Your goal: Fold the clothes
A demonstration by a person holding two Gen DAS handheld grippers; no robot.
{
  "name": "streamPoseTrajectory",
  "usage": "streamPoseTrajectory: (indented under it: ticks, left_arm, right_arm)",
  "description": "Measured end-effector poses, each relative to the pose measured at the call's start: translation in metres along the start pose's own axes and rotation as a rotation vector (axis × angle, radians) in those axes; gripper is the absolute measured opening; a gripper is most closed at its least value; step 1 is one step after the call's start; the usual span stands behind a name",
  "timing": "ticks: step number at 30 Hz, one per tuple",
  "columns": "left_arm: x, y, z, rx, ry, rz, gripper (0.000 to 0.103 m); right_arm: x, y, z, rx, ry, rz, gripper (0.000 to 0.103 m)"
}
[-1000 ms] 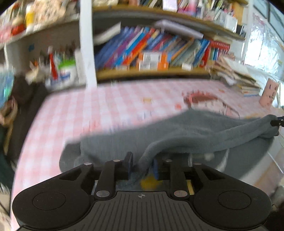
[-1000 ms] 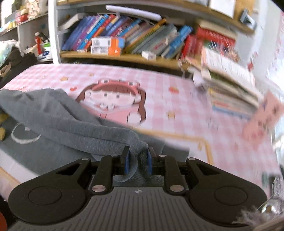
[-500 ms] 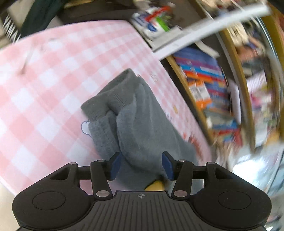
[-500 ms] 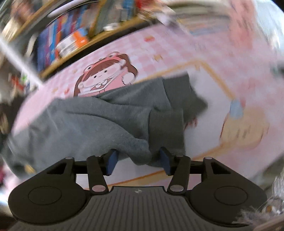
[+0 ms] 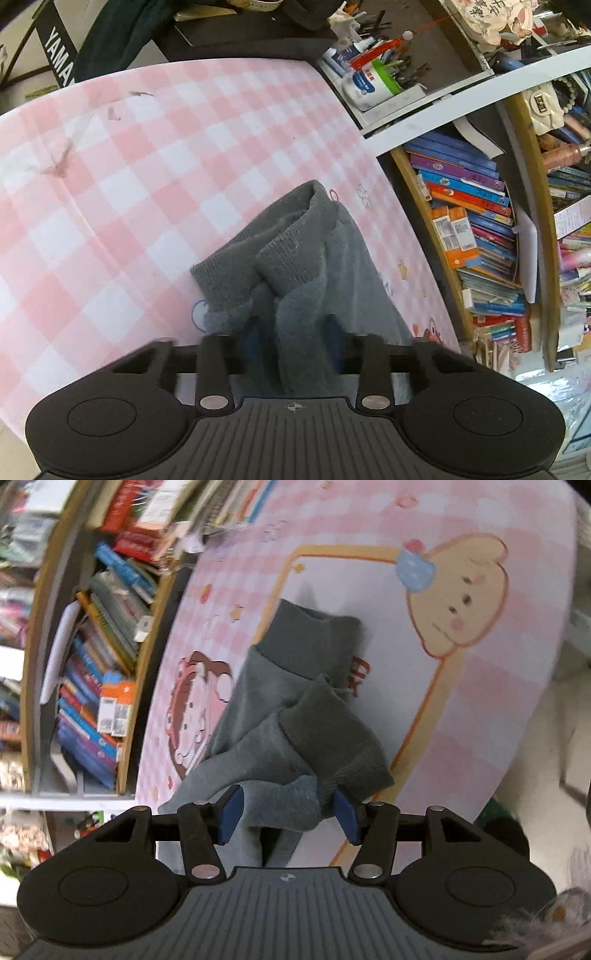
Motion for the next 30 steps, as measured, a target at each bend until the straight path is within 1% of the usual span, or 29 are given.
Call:
streamPoseTrajectory:
  ticks: [2,6,7,10,12,13,15,16,17,18,19,22,25,26,28,30]
  left_arm:
    - [-0.002,-0.002,-0.004,-0.005,-0.023,0.018,0.007]
    - [-0.015,-0.01,-0.026,0.023,-0.13,0.038,0.006]
    - [-0.018,-0.012,-0.029,0.031,-0.141,0.043,0.006]
    - [-0.022,-0.014,-0.032,0.037,-0.141,0.058,0.006]
    - [-0.02,-0.013,-0.03,0.033,-0.142,0.053,0.006]
    - [-0.019,-0.011,-0.029,0.032,-0.142,0.041,0.006]
    - [-0.02,-0.008,-0.029,0.03,-0.144,0.022,0.006]
    - [-0.02,-0.006,-0.029,0.031,-0.145,0.014,0.006]
    - [-0.021,-0.006,-0.029,0.034,-0.147,0.008,0.006]
    - [-0.021,-0.007,-0.03,0.036,-0.149,0.008,0.006]
    - [-0.022,-0.008,-0.032,0.038,-0.151,0.012,0.006]
    - [-0.023,-0.014,-0.036,0.052,-0.158,0.036,0.006]
    - [-0.021,-0.014,-0.039,0.042,-0.158,0.052,0.006]
    - [-0.02,-0.012,-0.04,0.037,-0.158,0.048,0.006]
    - [-0.018,-0.007,-0.041,0.031,-0.156,0.034,0.006]
    - [-0.013,-0.001,-0.038,0.03,-0.14,0.016,0.006]
  right_arm:
    - [-0.001,-0.005,0.005,0.021,-0.003,0.045,0.053]
    - [0.004,-0.017,0.007,0.074,-0.01,0.169,0.052]
    - [0.007,-0.019,0.004,0.082,-0.005,0.186,0.052]
    - [0.017,-0.023,-0.002,0.086,0.019,0.207,0.052]
    - [0.02,-0.024,0.0,0.061,0.028,0.23,0.052]
    - [0.019,-0.023,0.003,0.049,0.027,0.239,0.052]
    - [0.015,-0.024,0.011,0.052,0.005,0.253,0.051]
    - [0.013,-0.025,0.014,0.057,-0.01,0.26,0.042]
    - [0.01,-0.024,0.016,0.067,-0.027,0.264,0.018]
    - [0.006,-0.019,0.016,0.068,-0.037,0.25,0.011]
    - [0.002,-0.01,0.014,0.056,-0.052,0.22,0.011]
    - [-0.016,0.06,-0.012,-0.129,-0.141,-0.034,0.01]
    - [-0.025,0.128,-0.052,-0.325,-0.261,-0.28,0.01]
    - [-0.027,0.137,-0.059,-0.336,-0.291,-0.341,0.01]
    - [-0.034,0.134,-0.056,-0.277,-0.318,-0.404,0.01]
    - [-0.046,0.1,-0.026,-0.113,-0.277,-0.367,0.01]
Point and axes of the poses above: each gripper's, at about its wrist camera, not at the fingertips, and z roughly the way its jaws point, y to its left, x to its underside, the point moved 9 cm from there along z, roughly the way its jaws point, and after that the axes turned 1 degree about y, right-handed, at the moved point
